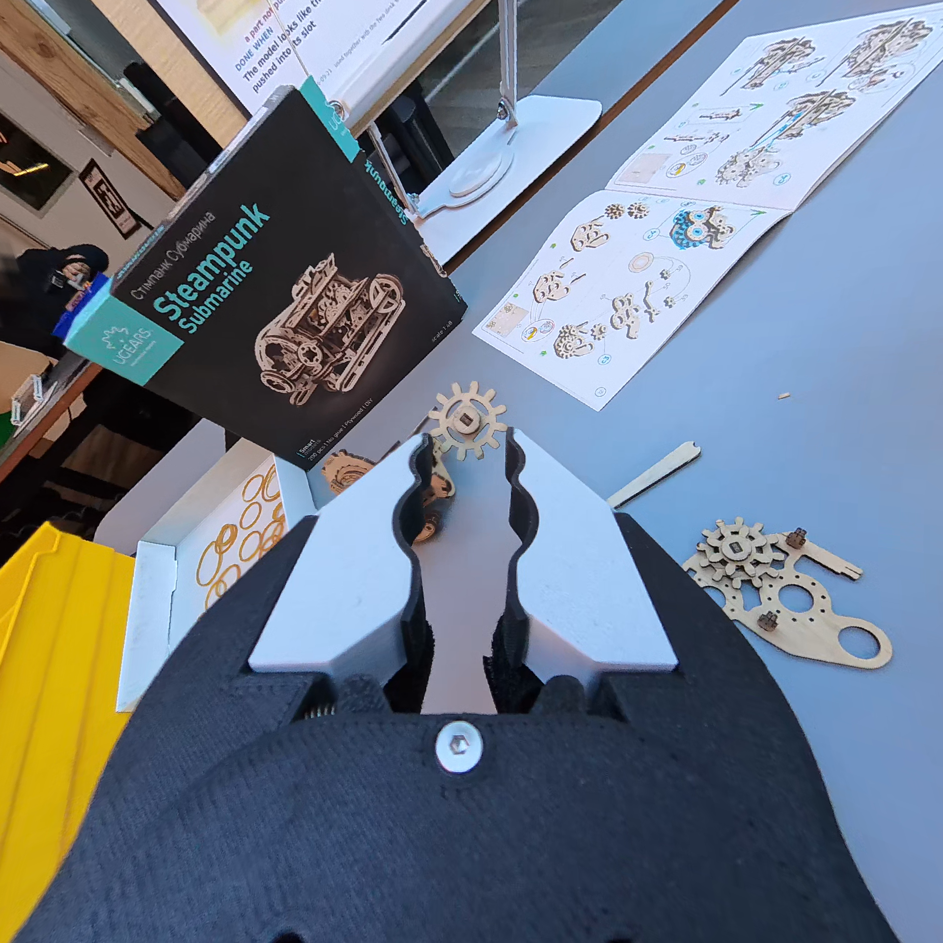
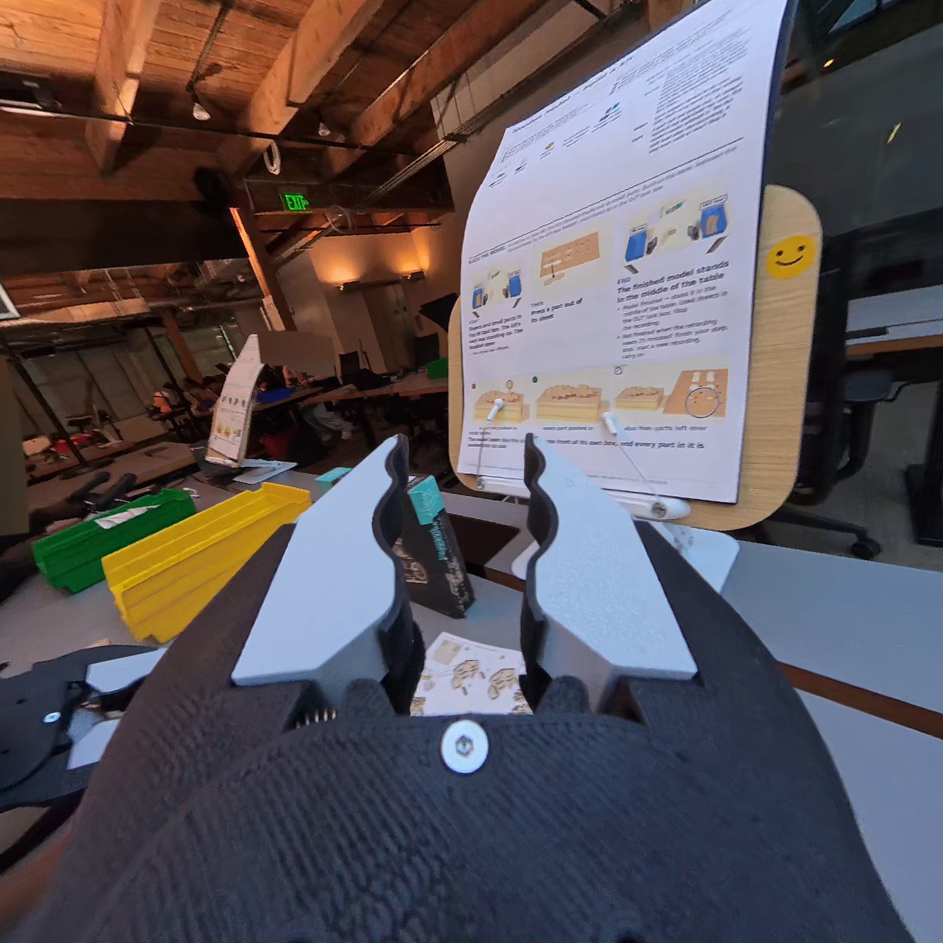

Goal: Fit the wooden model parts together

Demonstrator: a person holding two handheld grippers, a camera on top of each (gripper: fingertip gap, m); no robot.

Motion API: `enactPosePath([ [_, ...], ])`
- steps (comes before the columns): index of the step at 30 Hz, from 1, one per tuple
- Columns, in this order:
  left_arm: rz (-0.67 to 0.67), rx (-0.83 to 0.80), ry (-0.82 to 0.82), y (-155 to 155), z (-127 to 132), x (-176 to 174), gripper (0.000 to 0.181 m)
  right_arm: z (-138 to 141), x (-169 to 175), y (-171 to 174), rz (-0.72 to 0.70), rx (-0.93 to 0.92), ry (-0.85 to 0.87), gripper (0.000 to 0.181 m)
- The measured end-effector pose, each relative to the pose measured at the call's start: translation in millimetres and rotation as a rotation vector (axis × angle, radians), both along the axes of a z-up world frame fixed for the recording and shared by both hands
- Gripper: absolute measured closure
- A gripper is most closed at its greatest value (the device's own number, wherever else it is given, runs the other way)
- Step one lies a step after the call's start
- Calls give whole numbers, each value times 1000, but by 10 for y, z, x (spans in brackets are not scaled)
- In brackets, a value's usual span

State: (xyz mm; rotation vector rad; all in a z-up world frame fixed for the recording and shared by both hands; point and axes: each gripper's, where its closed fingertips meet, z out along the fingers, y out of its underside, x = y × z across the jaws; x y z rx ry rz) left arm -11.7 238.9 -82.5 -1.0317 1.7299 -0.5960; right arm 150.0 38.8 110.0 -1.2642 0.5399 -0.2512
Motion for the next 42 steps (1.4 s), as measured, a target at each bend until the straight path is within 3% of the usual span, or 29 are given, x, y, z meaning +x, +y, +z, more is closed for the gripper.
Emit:
enactPosePath([
  [3, -10, 14, 9, -48, -36, 10, 154, -49, 112, -29, -44, -62, -36, 132],
  [8, -43, 19, 14, -154, -69, 20, 154, -291, 31, 226, 73, -248, -52, 127],
  [19, -98, 14, 65, -286, -211, 31, 154, -612, -14, 445, 187, -408, -95, 135],
  [22, -98, 11, 68, -285, -219, 33, 154, -686, -261, 598, 323, -449, -188, 148],
  [27, -111, 42, 75, -335, -245, 37, 154, -1059, -982, 929, 683, -496, -283, 156],
  [31, -145, 52, 72, -450, -253, 31, 154, -1479, -1276, 1133, 821, -556, -152, 159],
  [34, -157, 85, 66, -498, -248, 22, 154, -1668, -1234, 1153, 815, -637, -131, 160],
  [38, -175, 73, 49, -541, -208, 10, 154, -1398, -956, 1026, 707, -612, -228, 160],
  [42, -318, -261, -18, -747, 67, -65, 154, -1143, -776, 903, 681, -503, -172, 160],
])
